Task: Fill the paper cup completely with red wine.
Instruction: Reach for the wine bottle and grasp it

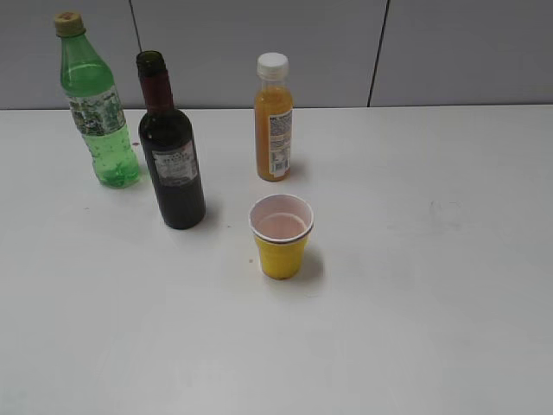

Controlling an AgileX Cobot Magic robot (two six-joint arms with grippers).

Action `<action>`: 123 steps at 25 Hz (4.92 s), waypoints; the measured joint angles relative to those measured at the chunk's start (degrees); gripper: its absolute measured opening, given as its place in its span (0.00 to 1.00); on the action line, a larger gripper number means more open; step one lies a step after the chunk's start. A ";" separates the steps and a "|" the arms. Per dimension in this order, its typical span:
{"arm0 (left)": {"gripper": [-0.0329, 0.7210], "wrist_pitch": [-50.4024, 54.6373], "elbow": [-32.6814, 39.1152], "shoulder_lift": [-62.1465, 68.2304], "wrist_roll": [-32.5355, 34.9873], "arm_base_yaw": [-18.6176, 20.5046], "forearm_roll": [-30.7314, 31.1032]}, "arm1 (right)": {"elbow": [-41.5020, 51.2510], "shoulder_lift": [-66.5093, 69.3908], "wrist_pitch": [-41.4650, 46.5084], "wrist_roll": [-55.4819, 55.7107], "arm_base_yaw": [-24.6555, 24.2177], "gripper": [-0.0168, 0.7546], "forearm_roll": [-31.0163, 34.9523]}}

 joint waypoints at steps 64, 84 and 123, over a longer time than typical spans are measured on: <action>0.82 -0.25 -0.06 0.00 1.06 0.00 -1.18 | 0.56 -37.94 0.15 0.37 0.00 0.79 0.00; 0.83 -44.17 2.14 17.69 9.53 0.00 -10.93 | 0.56 -37.94 0.15 0.37 0.00 0.79 0.00; 0.83 -107.20 7.89 77.17 -8.92 -0.17 31.33 | 0.56 -37.94 0.15 0.42 0.00 0.79 0.00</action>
